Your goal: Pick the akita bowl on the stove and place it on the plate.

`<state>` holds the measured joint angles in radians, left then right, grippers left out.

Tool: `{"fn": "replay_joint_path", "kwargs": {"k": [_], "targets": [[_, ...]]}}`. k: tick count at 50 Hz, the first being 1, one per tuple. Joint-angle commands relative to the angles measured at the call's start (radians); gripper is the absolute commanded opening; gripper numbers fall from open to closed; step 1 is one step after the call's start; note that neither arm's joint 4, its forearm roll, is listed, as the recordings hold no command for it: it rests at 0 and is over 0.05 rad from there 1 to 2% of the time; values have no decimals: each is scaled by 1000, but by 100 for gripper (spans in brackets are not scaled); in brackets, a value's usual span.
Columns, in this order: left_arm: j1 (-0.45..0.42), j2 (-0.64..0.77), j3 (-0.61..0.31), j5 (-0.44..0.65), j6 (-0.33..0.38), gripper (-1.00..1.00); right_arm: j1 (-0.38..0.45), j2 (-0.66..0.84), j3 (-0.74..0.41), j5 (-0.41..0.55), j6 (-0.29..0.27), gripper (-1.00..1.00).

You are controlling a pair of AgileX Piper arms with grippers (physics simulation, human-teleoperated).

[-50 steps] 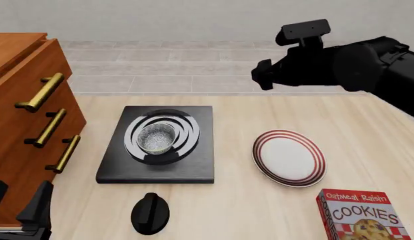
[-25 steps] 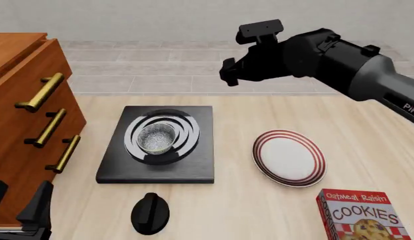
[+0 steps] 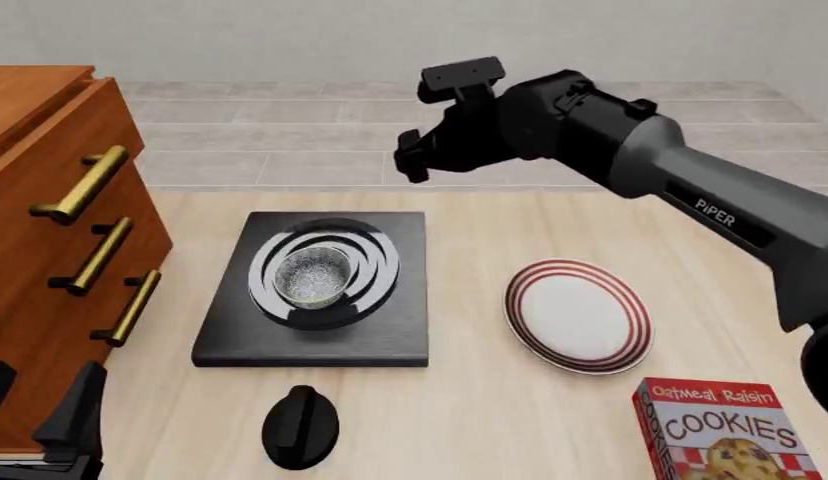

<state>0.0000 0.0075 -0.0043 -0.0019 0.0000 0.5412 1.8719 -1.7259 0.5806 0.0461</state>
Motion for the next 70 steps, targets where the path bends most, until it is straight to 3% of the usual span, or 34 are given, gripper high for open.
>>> {"fn": "replay_joint_path", "kwargs": {"k": [1,24,70], "targets": [[0,0,0,0,0,100,38,58,-39,0,15,100],[0,0,0,0,0,100,73,134,-53,-11,15,100],[0,0,0,0,0,100,140,355,-241,30,46,100]]}}
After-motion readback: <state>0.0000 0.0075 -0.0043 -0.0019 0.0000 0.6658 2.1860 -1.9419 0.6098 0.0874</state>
